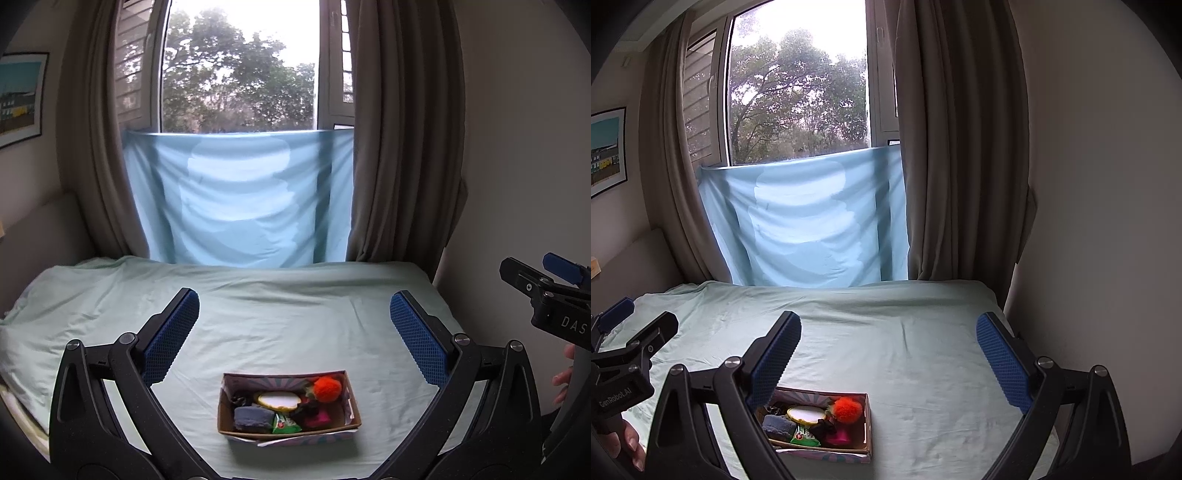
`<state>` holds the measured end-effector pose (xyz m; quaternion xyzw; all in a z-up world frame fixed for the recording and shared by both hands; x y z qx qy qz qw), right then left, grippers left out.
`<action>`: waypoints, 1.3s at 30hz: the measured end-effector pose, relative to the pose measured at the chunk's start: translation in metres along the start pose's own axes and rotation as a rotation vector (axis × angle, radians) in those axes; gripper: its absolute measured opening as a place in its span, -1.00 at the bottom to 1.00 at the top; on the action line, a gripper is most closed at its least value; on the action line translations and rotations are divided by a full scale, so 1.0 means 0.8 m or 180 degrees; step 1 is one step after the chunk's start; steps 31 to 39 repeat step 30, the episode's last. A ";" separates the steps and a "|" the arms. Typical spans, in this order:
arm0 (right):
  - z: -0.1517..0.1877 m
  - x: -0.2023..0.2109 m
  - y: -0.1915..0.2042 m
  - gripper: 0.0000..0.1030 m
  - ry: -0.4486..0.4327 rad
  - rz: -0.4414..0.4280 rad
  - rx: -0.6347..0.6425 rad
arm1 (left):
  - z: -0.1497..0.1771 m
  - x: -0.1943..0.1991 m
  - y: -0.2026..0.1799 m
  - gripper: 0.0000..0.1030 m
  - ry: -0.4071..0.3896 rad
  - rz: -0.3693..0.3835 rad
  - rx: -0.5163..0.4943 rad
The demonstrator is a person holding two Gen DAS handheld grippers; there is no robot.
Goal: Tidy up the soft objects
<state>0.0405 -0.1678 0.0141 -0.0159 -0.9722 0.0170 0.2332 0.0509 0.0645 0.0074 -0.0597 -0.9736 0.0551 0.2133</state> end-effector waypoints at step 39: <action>-0.004 -0.011 0.015 0.84 0.0039 0.0005 0.0009 | 0.011 -0.010 0.024 1.00 -0.0038 0.0008 0.0074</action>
Point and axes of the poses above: each gripper's, at about its wrist camera, not at the fingertips, and x roughly against the way its jaws point, y to its left, z to its underside, the point moved 2 cm from there along -x, roughly the way its jaws point, and after that the axes turned 7 degrees about x, right-handed, at the moved point
